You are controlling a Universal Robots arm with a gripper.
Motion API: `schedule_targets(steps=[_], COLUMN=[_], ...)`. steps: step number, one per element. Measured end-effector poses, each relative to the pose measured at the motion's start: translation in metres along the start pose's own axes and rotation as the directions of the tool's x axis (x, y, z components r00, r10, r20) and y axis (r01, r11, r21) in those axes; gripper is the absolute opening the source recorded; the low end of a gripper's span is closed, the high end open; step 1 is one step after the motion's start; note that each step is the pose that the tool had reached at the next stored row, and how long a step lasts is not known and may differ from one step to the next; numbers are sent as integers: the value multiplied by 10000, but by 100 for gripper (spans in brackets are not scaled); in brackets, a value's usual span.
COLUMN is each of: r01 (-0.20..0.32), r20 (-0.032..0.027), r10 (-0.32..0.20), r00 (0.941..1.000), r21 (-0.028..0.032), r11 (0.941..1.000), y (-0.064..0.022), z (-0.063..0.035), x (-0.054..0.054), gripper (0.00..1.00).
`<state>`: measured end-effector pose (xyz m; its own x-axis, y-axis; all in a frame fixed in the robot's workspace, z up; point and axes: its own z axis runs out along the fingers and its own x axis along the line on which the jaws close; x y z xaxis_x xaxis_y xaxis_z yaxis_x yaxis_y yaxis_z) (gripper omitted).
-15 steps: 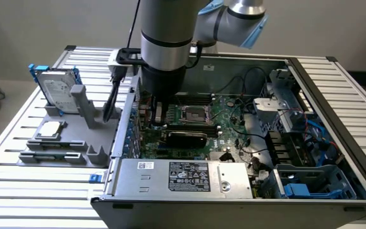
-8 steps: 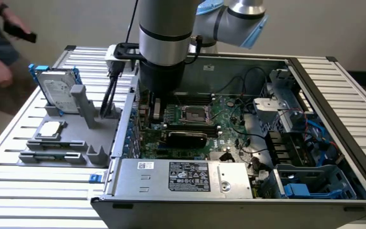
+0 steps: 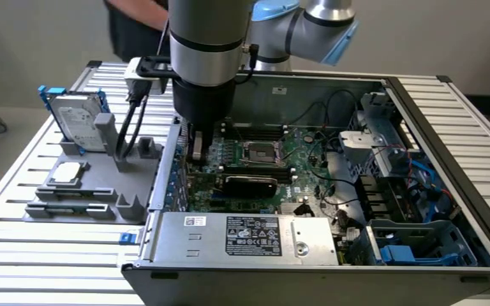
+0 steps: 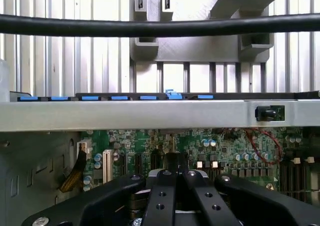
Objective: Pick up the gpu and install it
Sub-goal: 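Insert the gpu into the slot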
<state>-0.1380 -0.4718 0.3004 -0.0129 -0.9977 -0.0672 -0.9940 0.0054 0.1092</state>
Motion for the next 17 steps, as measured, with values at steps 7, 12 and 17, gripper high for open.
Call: schedule_targets(steps=[7,12,17], r01=[-11,-26,-35], r20=[-15,-18,-29], r10=[11,26,34], r00=[10000,10000,10000], r21=[-68,-256,-351], r11=[10000,9997,9994], y=[42,70,83], z=[-2,0,-4], x=[4,4,4], gripper=[11,11,11])
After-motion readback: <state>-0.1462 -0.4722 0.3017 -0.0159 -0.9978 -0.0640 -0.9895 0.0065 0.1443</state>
